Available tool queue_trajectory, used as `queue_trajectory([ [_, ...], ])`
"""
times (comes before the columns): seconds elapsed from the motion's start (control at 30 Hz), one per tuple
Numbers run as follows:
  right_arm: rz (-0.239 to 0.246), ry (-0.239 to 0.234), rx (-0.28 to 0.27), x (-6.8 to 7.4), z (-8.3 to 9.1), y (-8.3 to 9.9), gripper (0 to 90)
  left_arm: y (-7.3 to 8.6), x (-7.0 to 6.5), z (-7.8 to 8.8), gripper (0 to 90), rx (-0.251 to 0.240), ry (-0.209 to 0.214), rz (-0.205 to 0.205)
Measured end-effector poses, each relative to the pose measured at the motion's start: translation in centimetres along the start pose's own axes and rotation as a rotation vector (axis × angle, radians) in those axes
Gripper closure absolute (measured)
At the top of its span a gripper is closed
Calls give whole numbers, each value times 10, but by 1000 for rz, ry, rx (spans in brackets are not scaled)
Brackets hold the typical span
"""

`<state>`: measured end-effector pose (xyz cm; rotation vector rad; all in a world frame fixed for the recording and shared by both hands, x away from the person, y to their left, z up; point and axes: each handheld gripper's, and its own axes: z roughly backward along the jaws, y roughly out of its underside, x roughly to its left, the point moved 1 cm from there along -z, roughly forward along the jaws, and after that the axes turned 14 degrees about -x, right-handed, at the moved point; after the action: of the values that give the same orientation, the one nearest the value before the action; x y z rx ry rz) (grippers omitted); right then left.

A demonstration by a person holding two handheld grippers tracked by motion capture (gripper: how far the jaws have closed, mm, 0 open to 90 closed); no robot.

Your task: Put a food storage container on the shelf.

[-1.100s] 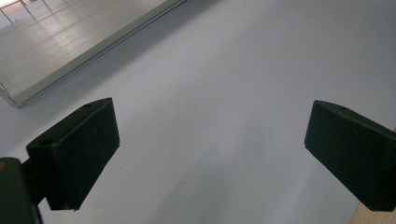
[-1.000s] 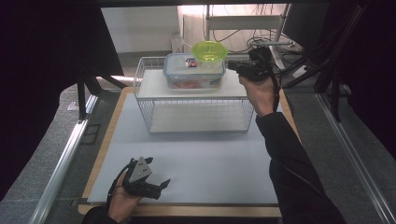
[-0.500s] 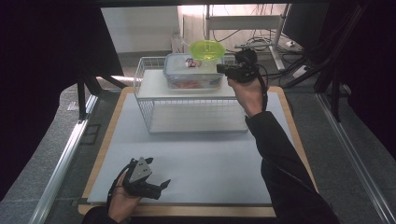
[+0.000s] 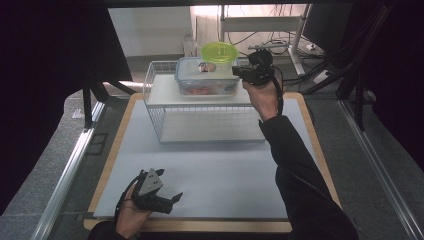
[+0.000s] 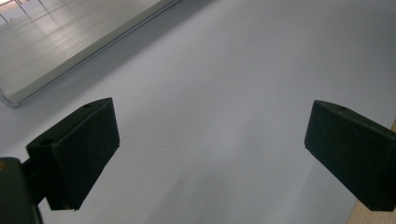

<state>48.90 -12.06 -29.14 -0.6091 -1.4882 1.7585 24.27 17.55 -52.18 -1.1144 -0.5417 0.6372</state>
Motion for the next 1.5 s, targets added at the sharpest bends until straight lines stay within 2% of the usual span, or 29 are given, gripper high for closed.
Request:
queue_trajectory([
  [0.47, -4, -38, 2, 10, -12, 0, 896, 0, -1, 0, 29, 3, 1, -4],
  [0.6, 3, 3, 11, 3, -11, -2, 896, 0, -1, 0, 30, 4, 4, -3],
  [0.67, -10, 21, 7, -2, -11, -2, 896, 0, -1, -1, 30, 4, 6, -3],
  [0.73, -34, 21, -6, -5, -13, -3, 895, 0, -1, -1, 30, 5, 6, -3],
  [0.93, -13, 17, 1, 0, -22, -3, 895, 1, -1, -1, 30, 14, 10, -8],
  [1.37, -8, -9, 9, 11, -32, -2, 892, 0, -1, 0, 30, 10, 9, -10],
  [1.5, -1, -8, -1, 9, -27, -1, 825, 0, -1, 0, 30, 8, 8, -7],
])
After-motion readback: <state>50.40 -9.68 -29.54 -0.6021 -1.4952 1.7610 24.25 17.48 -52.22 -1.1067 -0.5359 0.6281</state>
